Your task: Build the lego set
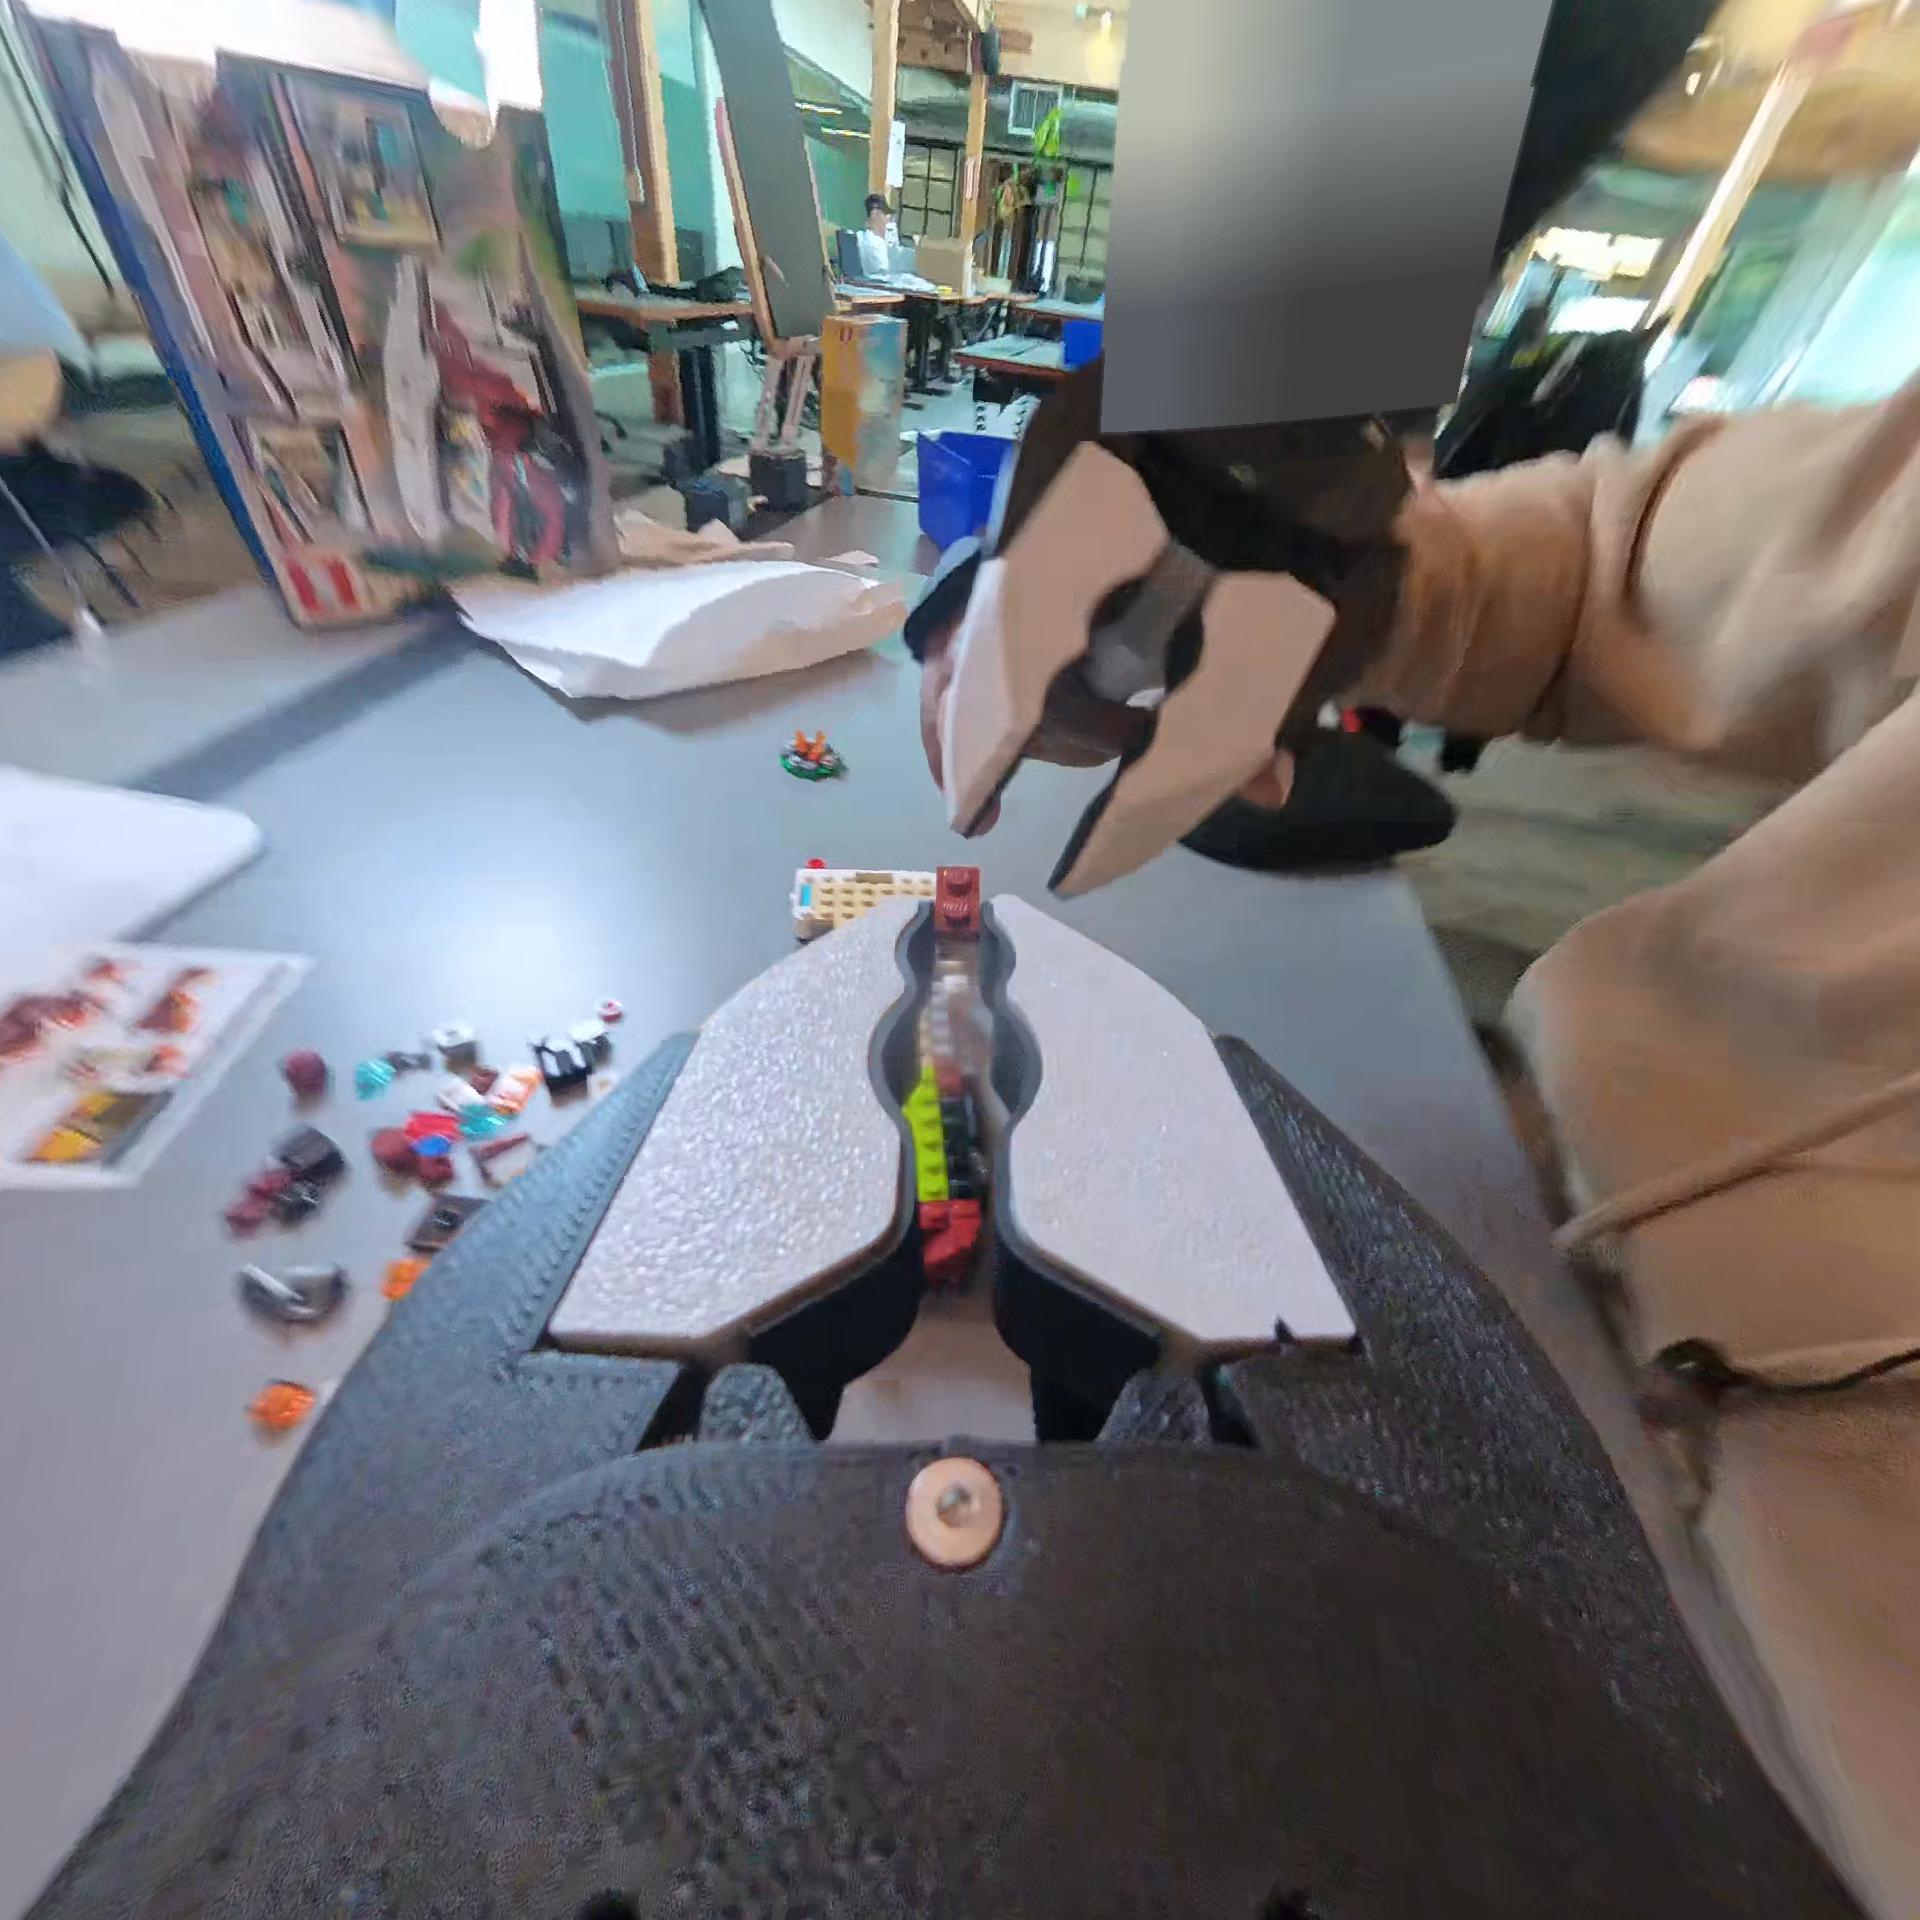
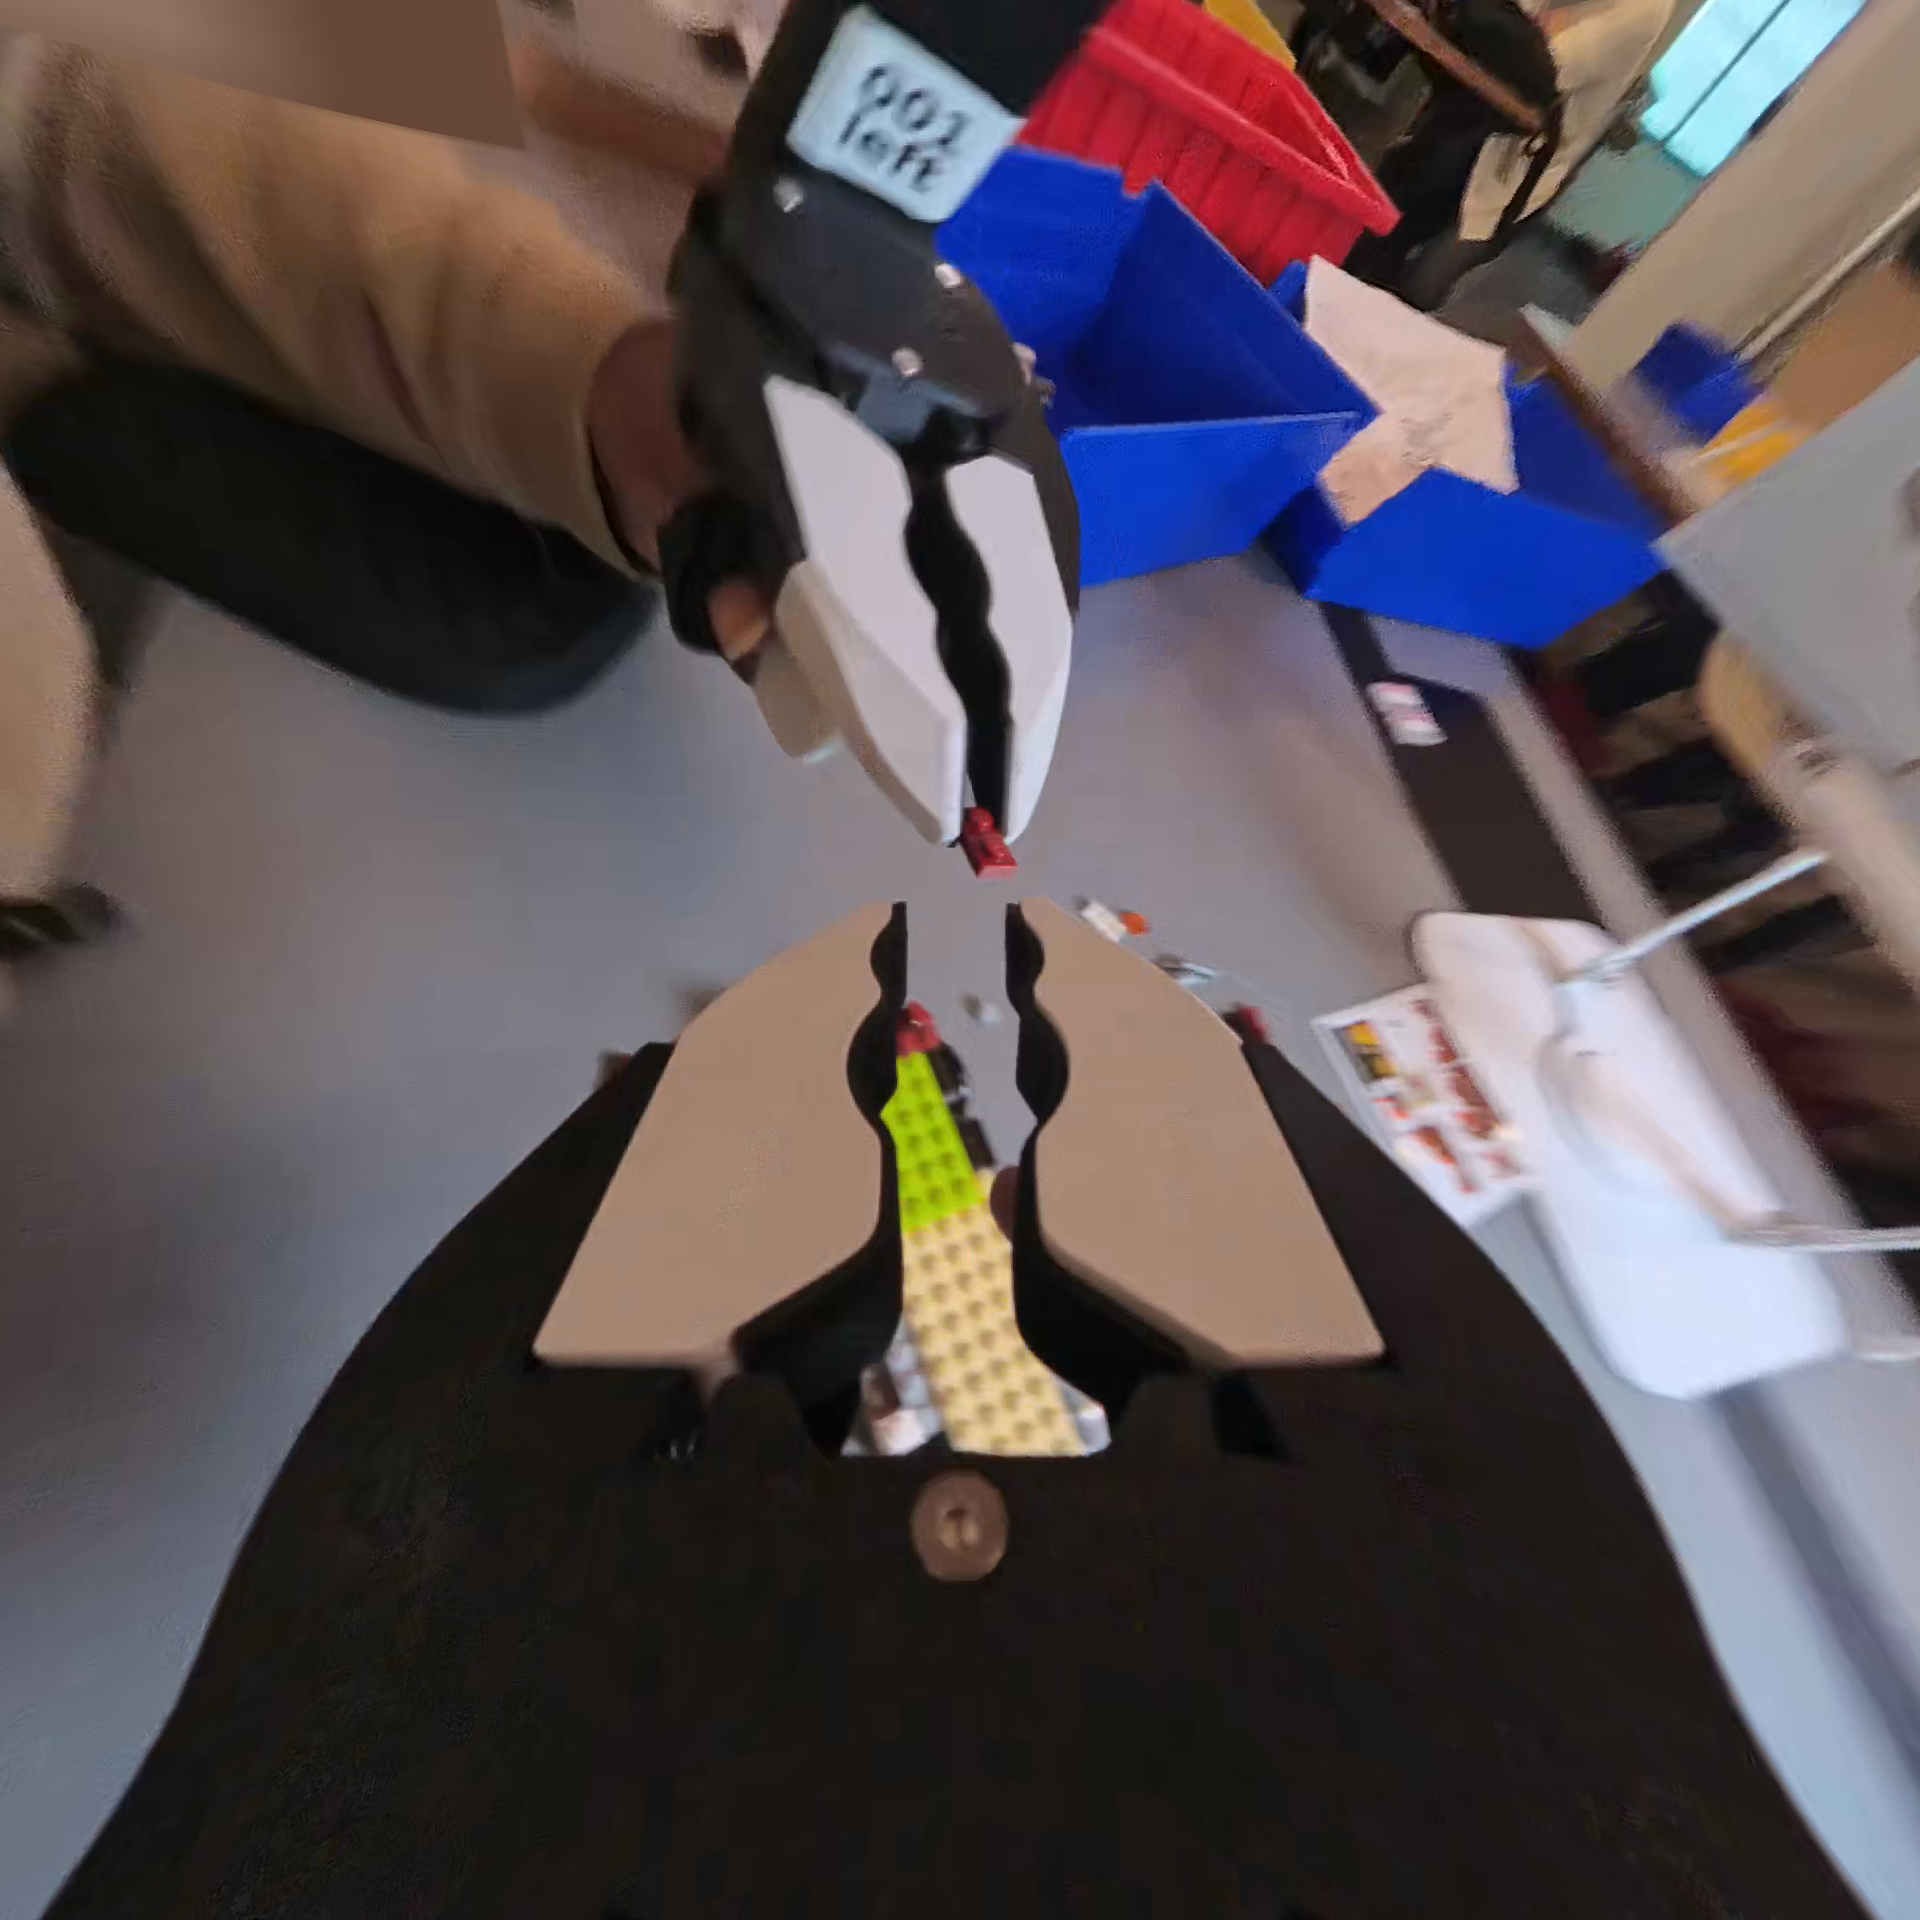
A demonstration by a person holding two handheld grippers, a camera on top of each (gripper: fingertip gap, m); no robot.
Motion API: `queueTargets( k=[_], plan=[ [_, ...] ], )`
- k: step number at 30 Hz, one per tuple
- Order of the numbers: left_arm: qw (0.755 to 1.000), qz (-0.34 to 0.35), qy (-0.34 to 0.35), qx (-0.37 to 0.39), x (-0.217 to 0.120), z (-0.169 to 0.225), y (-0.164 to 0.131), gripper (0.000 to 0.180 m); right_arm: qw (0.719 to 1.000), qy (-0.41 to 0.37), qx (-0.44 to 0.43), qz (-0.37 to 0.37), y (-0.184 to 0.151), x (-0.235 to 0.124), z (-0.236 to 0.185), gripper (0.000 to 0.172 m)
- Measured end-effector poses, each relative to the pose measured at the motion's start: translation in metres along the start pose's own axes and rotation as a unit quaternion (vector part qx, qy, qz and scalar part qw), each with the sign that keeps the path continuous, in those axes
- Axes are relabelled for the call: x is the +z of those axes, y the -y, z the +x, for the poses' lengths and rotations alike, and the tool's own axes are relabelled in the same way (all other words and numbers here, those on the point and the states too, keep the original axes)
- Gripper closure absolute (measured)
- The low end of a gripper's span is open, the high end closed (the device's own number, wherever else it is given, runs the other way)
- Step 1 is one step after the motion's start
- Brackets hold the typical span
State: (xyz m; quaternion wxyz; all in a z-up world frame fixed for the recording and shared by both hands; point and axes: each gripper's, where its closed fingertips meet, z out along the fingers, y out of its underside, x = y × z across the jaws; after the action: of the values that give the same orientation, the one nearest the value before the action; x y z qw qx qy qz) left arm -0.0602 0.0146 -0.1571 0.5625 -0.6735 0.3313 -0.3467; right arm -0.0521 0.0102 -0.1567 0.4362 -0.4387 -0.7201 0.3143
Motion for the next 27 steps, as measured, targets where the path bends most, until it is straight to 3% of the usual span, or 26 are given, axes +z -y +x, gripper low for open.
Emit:
queueTargets(
  k=[2,5,11,16,27],
  plan=[
    [0.996,-0.009,0.016,0.086,0.001,0.008,0.001,0.173,0.996,0.04,0.073,0.032,0.003,-0.007,-0.001,0.154],
    [0.991,-0.022,0.013,0.133,0.005,0.019,-0.002,0.173,0.995,0.069,0.067,0.033,0.001,-0.007,-0.008,0.154],
    [0.988,-0.042,0.003,0.15,0.008,0.025,-0.01,0.173,0.995,0.089,0.033,0.015,-0.002,0.003,-0.019,0.163],
    [0.992,-0.037,0.009,0.121,0.009,0.018,-0.013,0.167,0.996,0.081,0.045,0.002,-0.011,0.0,-0.014,0.164],
    [0.977,-0.208,0.047,0.012,0.01,-0.03,-0.088,0.126,0.965,0.122,0.087,-0.214,-0.133,-0.044,-0.04,0.163]
  ],
)
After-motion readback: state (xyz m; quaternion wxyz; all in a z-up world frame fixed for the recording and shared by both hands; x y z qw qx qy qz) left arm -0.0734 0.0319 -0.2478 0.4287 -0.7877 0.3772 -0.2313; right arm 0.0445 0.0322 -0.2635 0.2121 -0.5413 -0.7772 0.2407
